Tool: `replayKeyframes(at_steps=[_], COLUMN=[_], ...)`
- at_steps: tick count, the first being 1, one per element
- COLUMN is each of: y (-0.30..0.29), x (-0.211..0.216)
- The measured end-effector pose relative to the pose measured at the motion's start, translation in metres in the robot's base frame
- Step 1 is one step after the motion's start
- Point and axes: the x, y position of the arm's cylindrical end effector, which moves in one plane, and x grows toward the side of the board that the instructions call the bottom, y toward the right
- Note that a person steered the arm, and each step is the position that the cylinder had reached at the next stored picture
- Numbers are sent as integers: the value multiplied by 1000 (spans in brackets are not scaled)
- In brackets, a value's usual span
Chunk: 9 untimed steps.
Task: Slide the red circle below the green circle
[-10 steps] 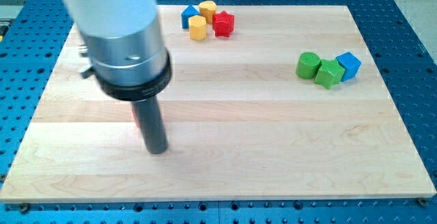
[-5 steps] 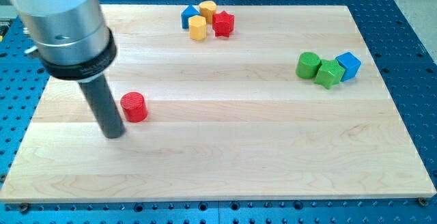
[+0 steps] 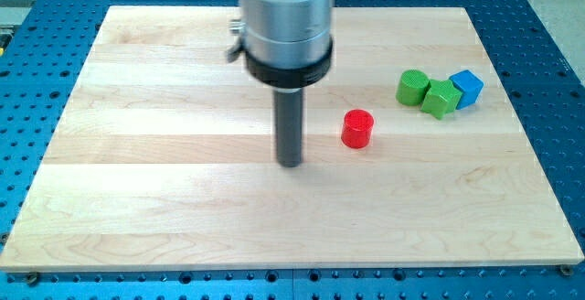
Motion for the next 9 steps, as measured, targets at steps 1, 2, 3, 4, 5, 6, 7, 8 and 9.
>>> replayKeyframes(at_steps=[1,2,3,4,5,6,7,8,9], y=[102,100,30,76,44,59,68,89,115], x=[-4,-12,-8,-35,-44,-61,-69,-63,-56])
